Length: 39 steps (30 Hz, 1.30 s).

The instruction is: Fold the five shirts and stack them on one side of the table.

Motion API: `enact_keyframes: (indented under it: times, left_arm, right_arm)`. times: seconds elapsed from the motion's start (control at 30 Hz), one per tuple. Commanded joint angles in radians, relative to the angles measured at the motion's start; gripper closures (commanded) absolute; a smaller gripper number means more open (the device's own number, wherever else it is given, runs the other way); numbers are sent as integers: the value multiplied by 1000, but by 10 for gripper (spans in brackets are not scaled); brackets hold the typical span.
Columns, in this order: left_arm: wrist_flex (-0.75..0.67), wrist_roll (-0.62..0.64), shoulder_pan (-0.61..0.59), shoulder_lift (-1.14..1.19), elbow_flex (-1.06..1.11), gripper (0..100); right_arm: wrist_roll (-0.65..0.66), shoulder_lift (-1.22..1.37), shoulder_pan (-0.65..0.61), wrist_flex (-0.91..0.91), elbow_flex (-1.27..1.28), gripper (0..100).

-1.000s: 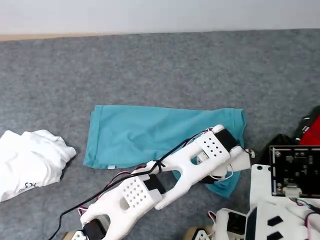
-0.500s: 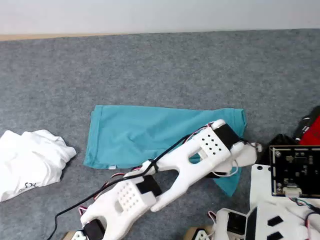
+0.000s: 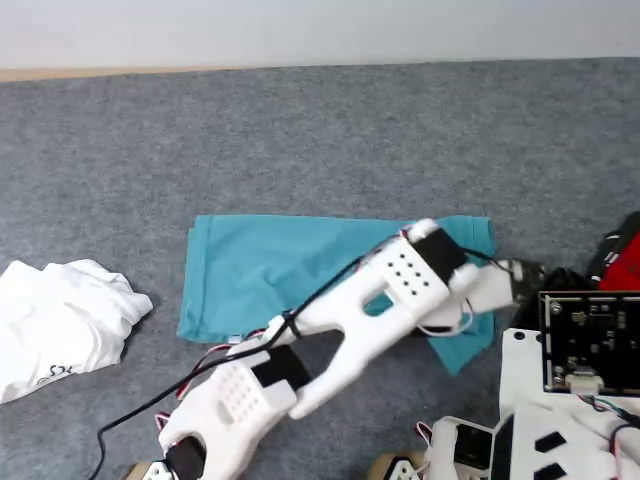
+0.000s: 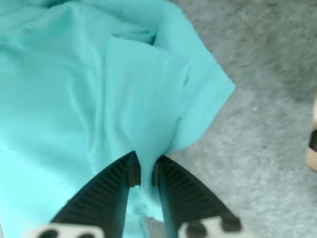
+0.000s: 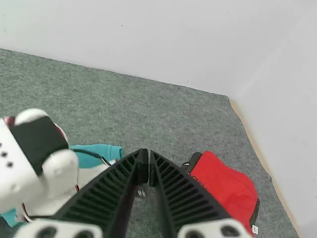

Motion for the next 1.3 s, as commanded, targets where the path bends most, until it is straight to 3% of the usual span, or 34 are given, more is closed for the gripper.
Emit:
enact_keyframes:
  times: [0.0,0.23,0.47,0.9,1.27]
  left_arm:
    - [12,-6,-20,-72,-27,995]
    - [18,-3,18,-71,5,987]
    - [18,-3,41,-72,54,901]
    - [15,-3,41,-72,54,991]
    - [18,-2,46,-78,51,953]
  right_arm:
    - [-12,8,10,36,0,987]
    - [-12,7,10,36,0,987]
    - [-9,1,12,38,0,987]
    - [-9,1,12,38,0,987]
    - [-9,1,12,38,0,987]
